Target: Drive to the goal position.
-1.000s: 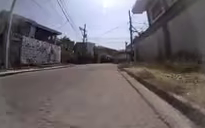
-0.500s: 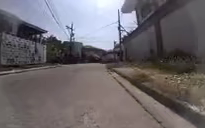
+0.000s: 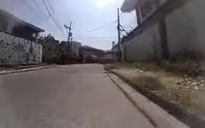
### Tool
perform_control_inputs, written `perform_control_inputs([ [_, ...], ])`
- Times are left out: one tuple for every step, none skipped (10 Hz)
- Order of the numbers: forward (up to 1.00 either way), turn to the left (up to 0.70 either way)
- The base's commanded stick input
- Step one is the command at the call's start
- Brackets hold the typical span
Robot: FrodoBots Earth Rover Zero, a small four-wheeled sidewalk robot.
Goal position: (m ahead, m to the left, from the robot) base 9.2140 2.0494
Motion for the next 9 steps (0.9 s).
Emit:
perform_control_inputs([
  [1.00,0.00],
  [1.00,0.00],
  [1.00,0.00],
  [1.00,0.00],
  [1.00,0.00],
  [1.00,0.00],
  [1.00,0.00],
  [1.00,0.00],
  [1.00,0.00],
])
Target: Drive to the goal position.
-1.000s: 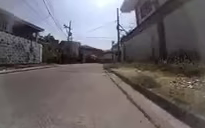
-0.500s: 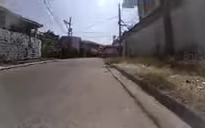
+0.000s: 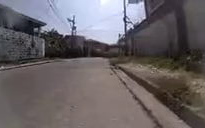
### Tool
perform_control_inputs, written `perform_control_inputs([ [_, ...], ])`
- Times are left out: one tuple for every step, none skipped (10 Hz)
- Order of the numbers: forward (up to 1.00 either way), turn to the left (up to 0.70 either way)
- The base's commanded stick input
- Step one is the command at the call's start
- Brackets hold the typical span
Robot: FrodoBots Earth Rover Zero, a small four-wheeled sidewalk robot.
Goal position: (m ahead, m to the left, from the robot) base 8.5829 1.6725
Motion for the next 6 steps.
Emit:
perform_control_inputs([
  [1.00,0.00],
  [1.00,0.00],
  [1.00,0.00],
  [1.00,0.00],
  [1.00,0.00],
  [1.00,0.00],
])
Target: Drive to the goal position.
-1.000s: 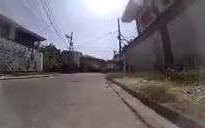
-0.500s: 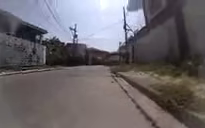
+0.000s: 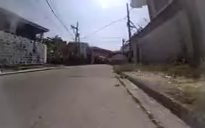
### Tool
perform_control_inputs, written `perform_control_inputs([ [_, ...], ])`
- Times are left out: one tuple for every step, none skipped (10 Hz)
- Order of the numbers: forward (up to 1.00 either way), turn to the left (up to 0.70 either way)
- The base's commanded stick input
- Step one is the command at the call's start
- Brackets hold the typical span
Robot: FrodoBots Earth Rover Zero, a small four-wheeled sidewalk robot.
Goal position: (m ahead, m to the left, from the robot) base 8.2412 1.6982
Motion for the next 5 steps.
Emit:
perform_control_inputs([
  [1.00,0.00],
  [1.00,0.00],
  [1.00,0.00],
  [1.00,0.00],
  [1.00,0.00],
])
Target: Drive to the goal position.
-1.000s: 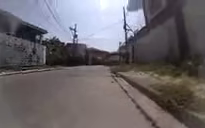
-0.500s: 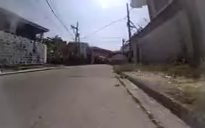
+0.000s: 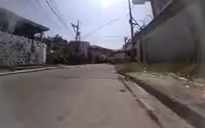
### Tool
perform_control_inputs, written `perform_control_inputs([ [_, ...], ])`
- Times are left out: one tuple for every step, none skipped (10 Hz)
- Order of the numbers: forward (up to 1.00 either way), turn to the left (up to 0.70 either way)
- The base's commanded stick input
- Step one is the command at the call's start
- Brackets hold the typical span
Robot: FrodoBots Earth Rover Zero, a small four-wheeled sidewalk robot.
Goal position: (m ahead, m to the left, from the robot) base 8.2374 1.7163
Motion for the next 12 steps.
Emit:
perform_control_inputs([
  [1.00,0.00],
  [1.00,0.00],
  [1.00,0.00],
  [1.00,0.00],
  [1.00,0.00],
  [1.00,0.00],
  [1.00,0.00],
  [1.00,0.00],
  [1.00,0.00],
  [1.00,0.00],
  [1.00,0.00],
  [1.00,0.00],
])
